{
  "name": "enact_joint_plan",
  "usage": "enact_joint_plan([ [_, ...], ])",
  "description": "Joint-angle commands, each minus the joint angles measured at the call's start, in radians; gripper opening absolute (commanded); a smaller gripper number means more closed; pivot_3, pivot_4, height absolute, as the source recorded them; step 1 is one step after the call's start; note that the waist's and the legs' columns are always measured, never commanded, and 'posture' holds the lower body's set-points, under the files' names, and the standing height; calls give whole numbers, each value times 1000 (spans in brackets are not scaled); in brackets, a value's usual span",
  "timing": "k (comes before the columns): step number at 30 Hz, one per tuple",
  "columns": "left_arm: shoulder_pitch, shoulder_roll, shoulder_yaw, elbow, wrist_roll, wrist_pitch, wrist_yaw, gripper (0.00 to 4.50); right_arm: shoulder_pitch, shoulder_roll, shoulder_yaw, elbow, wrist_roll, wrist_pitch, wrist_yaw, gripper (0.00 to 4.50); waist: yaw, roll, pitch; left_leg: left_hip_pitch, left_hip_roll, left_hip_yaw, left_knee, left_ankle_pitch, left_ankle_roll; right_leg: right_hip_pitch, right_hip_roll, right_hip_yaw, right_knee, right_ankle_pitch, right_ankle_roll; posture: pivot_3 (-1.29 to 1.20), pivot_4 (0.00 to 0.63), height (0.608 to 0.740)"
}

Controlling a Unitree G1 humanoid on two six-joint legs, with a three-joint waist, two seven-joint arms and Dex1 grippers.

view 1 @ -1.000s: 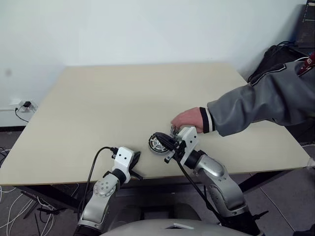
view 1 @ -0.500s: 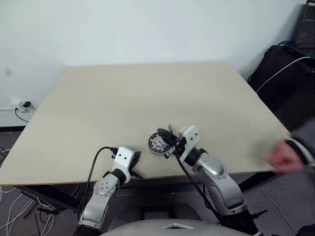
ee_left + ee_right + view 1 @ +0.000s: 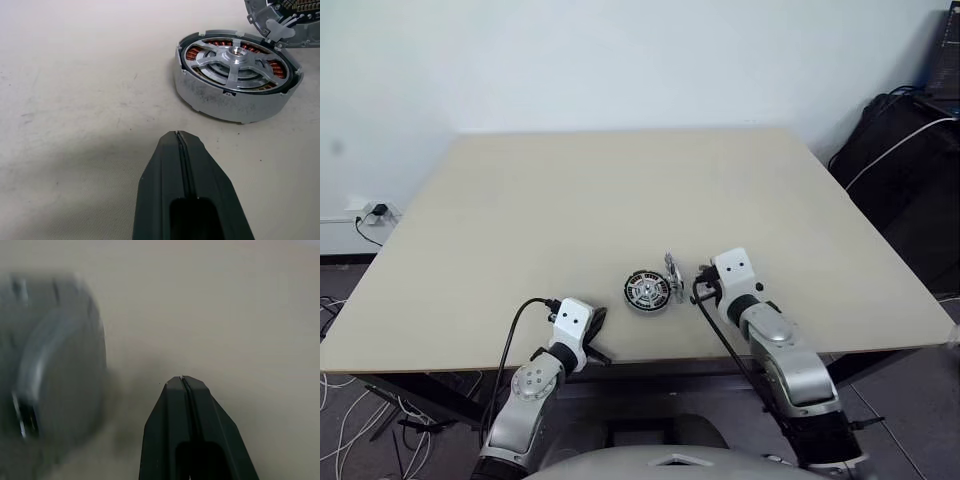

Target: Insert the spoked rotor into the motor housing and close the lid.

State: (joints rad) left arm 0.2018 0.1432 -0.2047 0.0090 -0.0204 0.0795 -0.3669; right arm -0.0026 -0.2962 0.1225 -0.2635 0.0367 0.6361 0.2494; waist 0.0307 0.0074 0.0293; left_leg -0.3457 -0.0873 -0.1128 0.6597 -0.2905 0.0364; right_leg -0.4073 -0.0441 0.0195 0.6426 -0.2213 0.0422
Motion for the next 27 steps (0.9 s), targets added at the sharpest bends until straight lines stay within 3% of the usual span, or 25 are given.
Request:
enact_joint_plan([
  [1,-9,1,2,-17,-7,-12,-1,0,1,-38,13,-101,42,92,74,27,0,0,0,0,0,0,0,0,0,0,0,0,0,0,0,0,0,740],
  [4,-8,2,1,-17,-6,-12,-1,0,5,-65,12,-145,77,123,127,27,-2,0,0,0,0,0,0,0,0,1,0,0,0,0,0,0,0,740],
  [16,-4,5,4,-10,-6,-20,0,0,-24,2,21,-125,119,30,142,27,-2,-1,0,0,0,0,1,0,0,0,0,-1,0,0,1,0,0,740],
  [27,-5,11,11,-3,-8,-25,-1,0,-49,46,111,-84,161,-14,235,27,-2,-1,1,0,0,0,1,0,0,0,0,-2,0,0,1,0,0,740],
])
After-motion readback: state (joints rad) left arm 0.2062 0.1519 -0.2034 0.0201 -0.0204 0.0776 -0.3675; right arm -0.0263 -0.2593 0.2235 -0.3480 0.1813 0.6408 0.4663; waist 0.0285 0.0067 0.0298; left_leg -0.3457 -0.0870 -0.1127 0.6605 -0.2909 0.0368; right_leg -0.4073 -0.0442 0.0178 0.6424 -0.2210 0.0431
